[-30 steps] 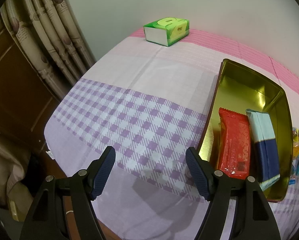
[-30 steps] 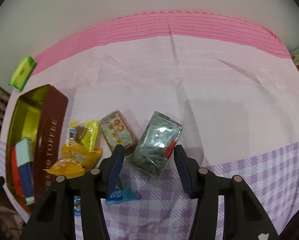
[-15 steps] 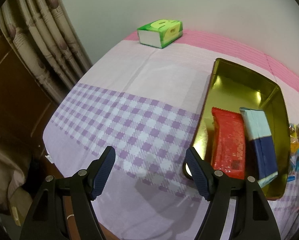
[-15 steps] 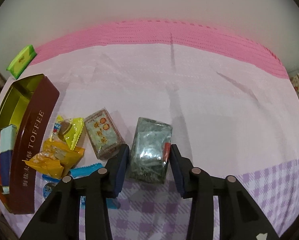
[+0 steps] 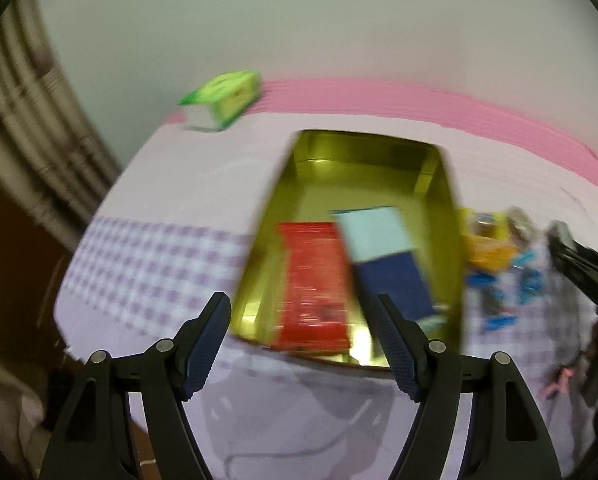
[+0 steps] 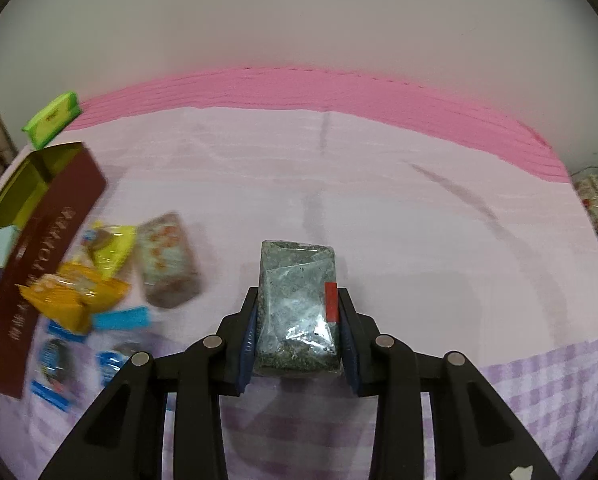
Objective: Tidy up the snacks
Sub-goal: 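Grasp the clear grey bag with red tag with the right tool, then grasp a blue-wrapped candy with the left tool while the right tool holds the grey bag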
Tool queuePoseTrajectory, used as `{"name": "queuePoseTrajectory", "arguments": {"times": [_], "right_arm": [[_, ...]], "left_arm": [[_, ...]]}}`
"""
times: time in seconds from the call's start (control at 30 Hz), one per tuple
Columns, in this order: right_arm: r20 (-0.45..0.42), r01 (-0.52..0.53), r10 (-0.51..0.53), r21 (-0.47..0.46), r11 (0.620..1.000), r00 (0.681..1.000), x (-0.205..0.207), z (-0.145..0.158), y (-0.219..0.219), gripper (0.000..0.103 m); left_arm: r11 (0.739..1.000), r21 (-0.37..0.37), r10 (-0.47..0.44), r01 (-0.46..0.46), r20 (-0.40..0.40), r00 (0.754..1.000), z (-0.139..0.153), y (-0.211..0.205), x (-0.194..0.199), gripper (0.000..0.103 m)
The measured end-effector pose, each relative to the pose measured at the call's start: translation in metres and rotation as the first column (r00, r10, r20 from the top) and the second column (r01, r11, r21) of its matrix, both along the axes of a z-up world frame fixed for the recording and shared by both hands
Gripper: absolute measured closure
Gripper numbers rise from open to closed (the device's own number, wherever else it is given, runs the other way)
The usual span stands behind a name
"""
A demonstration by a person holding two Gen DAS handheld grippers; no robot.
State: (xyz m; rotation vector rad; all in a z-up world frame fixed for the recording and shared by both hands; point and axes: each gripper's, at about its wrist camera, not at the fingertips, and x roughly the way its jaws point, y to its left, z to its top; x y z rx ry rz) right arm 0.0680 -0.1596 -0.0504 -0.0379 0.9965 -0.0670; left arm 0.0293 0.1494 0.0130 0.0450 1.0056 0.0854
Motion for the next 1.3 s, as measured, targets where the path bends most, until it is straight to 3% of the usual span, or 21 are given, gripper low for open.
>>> {"name": "queuePoseTrajectory", "arguments": {"times": [0.2, 0.4, 0.63, 0.87, 1.07, 1.3], "right_arm": [[0.058, 0.093, -0.091, -0.034, 0.995, 0.994, -0.012, -0.002, -0.037, 0.070], [0.065, 0.139, -0.140, 0.019, 0.990, 0.988, -0.019, -0.003, -0.061, 0.070], [0.064, 0.138, -0.140, 0.038, 0.990, 0.988, -0.015, -0.001, -0.061, 0.070], [0.063, 0.138, -0.140, 0.039, 0.990, 0.988, -0.016, -0.001, -0.063, 0.070], [0.062, 0.139, -0.141, 0.039, 0.990, 0.988, -0.016, -0.001, -0.063, 0.070], [0.061, 0.140, -0.142, 0.040, 0.989, 0.988, -0.016, -0.001, -0.063, 0.069]], "left_arm": [[0.986, -0.081, -0.150, 0.146, -0.047, 0.988, -0.004, -0.055, 0.007, 0.030], [0.972, -0.140, -0.205, 0.189, -0.112, 0.972, -0.009, -0.089, 0.018, 0.030], [0.962, -0.231, -0.201, 0.148, -0.228, 0.953, -0.027, -0.115, 0.034, 0.031], [0.961, -0.259, -0.180, 0.099, -0.313, 0.933, -0.037, -0.127, 0.052, 0.052], [0.965, -0.250, -0.169, 0.078, -0.364, 0.916, -0.050, -0.133, 0.066, 0.056], [0.974, -0.213, -0.147, 0.071, -0.370, 0.917, -0.063, -0.138, 0.076, 0.056]]}}
